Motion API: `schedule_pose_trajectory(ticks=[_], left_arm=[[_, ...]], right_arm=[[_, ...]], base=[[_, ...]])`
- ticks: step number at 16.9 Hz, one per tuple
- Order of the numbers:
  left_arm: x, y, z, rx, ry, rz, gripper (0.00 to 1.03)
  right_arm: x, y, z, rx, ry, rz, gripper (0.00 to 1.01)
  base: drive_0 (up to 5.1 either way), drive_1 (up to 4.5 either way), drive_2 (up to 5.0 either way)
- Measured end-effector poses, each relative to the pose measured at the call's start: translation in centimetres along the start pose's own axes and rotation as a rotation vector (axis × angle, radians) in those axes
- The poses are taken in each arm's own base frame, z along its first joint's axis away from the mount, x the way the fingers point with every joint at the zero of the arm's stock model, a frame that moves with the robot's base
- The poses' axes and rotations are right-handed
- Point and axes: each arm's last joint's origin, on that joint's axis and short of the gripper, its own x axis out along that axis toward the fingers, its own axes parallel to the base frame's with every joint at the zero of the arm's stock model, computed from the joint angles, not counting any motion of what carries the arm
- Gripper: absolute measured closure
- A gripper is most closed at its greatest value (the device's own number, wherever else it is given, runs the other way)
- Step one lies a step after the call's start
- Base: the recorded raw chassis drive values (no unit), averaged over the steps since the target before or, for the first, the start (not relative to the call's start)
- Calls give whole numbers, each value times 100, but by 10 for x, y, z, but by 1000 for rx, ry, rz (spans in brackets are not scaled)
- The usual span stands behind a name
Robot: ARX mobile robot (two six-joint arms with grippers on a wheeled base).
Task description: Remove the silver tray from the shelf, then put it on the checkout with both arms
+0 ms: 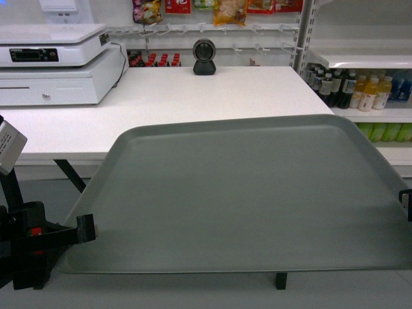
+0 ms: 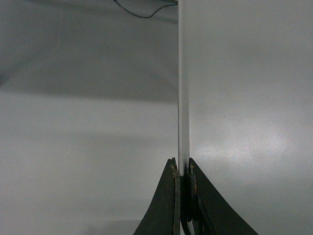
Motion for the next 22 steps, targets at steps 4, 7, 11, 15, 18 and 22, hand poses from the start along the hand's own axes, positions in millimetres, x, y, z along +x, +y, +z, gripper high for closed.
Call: schedule_pose_trajectory(ticks=[4,7,11,15,18,22], left_arm=[[0,0,0,0,0,0,100],[0,0,0,0,-1,0,100],[0,0,0,0,2,1,100],[0,0,0,0,3,2,100],[0,0,0,0,2,0,100],[0,0,0,0,2,0,100]], right_arm=[[0,0,0,0,0,0,99],[0,0,0,0,0,0,99],[0,0,0,0,-1,0,99],[0,0,0,0,-1,1,99],[0,0,0,0,0,0,99],[0,0,0,0,0,0,99]], base=[[0,424,-425],[18,444,-408],[21,448,-405],[10,438,-418],[-1,429,-431],[-1,430,-431]])
